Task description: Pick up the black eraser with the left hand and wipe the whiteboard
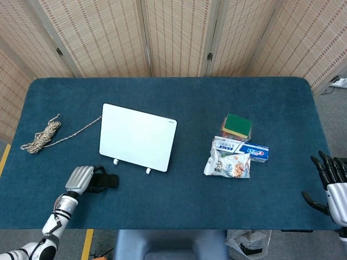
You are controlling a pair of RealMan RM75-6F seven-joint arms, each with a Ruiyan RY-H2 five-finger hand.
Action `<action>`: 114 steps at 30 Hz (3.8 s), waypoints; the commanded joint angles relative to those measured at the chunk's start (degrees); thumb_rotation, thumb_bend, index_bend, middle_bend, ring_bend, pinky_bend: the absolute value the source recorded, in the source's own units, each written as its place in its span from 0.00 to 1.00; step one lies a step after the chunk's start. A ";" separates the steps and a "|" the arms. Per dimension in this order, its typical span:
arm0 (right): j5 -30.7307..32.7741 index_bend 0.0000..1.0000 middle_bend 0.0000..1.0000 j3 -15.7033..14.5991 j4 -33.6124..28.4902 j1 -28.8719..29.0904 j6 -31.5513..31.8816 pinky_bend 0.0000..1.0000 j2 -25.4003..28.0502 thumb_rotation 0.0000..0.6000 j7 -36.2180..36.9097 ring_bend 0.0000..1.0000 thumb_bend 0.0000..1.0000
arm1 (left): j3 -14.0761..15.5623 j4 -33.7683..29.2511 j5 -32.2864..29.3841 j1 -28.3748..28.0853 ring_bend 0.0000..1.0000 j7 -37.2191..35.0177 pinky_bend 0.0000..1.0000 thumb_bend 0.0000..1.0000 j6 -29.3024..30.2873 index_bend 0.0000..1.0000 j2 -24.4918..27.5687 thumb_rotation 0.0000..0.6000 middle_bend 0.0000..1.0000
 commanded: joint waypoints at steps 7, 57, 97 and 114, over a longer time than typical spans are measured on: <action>0.24 0.00 0.00 0.12 -0.25 -0.35 0.51 0.01 0.04 1.00 0.28 0.00 0.27 | -1.14 -4.44 10.01 4.27 1.00 0.59 1.00 0.24 16.52 0.61 3.41 1.00 1.00; 1.21 0.00 0.00 1.44 3.70 -3.97 5.79 0.01 1.47 1.00 13.23 0.00 0.27 | -10.12 48.47 14.86 -20.65 1.00 -24.67 1.00 0.24 15.37 0.60 -27.09 1.00 1.00; 2.90 0.00 0.00 2.06 1.89 -4.54 4.92 0.01 0.81 1.00 9.49 0.00 0.27 | 0.56 44.98 19.33 -13.21 1.00 -28.84 1.00 0.24 25.93 0.15 -21.97 1.00 1.00; 2.41 0.00 0.00 1.55 -1.16 -1.08 -1.27 0.01 -0.85 1.00 -1.57 0.00 0.27 | 15.64 -9.05 11.45 17.35 0.64 6.28 0.92 0.23 40.80 0.04 14.03 1.00 0.88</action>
